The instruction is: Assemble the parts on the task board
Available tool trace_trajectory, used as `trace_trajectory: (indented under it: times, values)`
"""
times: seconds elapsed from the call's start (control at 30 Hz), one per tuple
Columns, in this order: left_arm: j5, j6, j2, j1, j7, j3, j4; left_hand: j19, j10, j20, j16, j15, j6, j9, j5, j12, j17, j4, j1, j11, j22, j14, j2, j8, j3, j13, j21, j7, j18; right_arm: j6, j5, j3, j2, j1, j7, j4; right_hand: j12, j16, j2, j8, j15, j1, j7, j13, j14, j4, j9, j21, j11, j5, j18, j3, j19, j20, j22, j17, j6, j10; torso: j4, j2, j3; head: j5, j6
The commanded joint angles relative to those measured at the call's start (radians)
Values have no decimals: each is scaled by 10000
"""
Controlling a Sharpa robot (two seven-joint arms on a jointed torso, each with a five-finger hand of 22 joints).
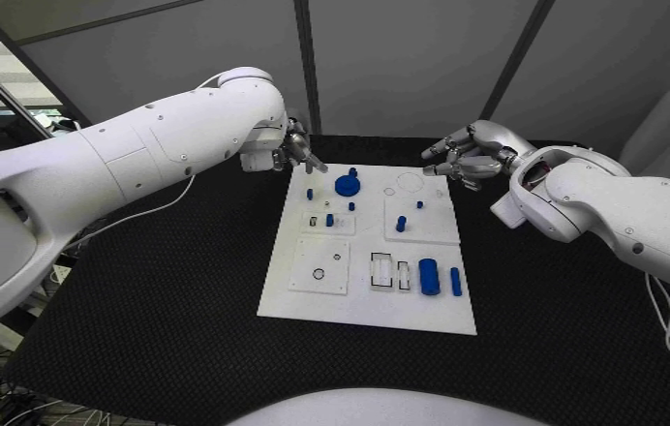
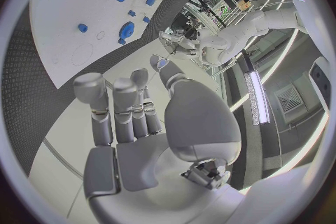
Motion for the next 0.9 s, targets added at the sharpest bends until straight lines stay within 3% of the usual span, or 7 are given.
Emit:
trace_trajectory:
  times: [0.03,0.27,0.37,0.53,0.73,0.9]
  values:
    - [-99,26,312,47,558,-133,-578,-83,-118,24,-109,90,152,-225,0,-152,43,-9,29,12,-120,114,-1,-25,-94,429,-156,-8,254,63,-16,8,31,19,83,-6,-20,-61,-14,-17,-6,-88,20,-6,48,9,-4,-52,21,17,58,42,24,-19,-7,-4,-69,-49,-28,33,-22,14,22]
    - [-626,255,953,-31,1042,-423,-1703,-334,-332,51,-408,113,370,-483,-11,-644,-209,315,-350,41,-516,-18,-95,58,-399,232,-597,-7,328,58,-29,8,66,17,95,-19,-17,-58,-17,-17,-6,-104,21,-8,51,15,-4,-64,22,15,61,40,19,-19,-20,5,-69,-47,-72,87,-42,68,51]
    - [-793,90,1133,-117,1244,-469,-2065,-886,-848,95,-1088,173,134,-696,-5,-1738,-794,359,-263,111,-1274,-344,-71,-60,-436,-171,-1388,60,469,53,-32,8,72,17,104,-21,-17,-58,-17,-17,-6,-104,21,-8,51,15,-4,-64,22,15,61,40,19,-19,-20,5,-69,-47,-72,91,-43,82,49]
    - [-966,-33,1314,-222,1456,-498,-2451,-1155,-1170,149,-1548,226,22,-983,-5,-2427,-1157,365,-139,158,-1741,-528,-27,-128,-460,-489,-1943,113,554,52,-35,8,80,17,107,-25,-17,-58,-17,-17,-6,-104,21,-8,51,15,-4,-64,22,15,61,40,19,-19,-20,5,-69,-47,-82,88,-33,89,34]
    - [-1093,-38,1410,-291,1515,-507,-2589,-870,-1113,154,-1222,217,18,-1078,-5,-2311,-848,378,-117,162,-1414,-369,-2,-132,-471,-482,-1661,120,484,50,-37,8,82,17,104,-31,-8,-57,-14,-18,-5,-126,23,-4,54,26,-4,-68,23,14,61,39,21,-18,-21,13,-71,-42,-79,86,-38,81,20]
    - [-1273,289,1474,-320,1423,-509,-2689,35,-1031,126,-68,183,140,-1316,-9,-2229,184,375,-35,131,-326,149,40,-52,-512,-551,-635,96,264,53,-38,8,84,17,98,-25,-8,-57,-14,-18,-5,-126,23,-4,54,26,-4,-68,23,14,61,39,21,-18,-21,13,-71,-42,-76,81,-28,102,8]
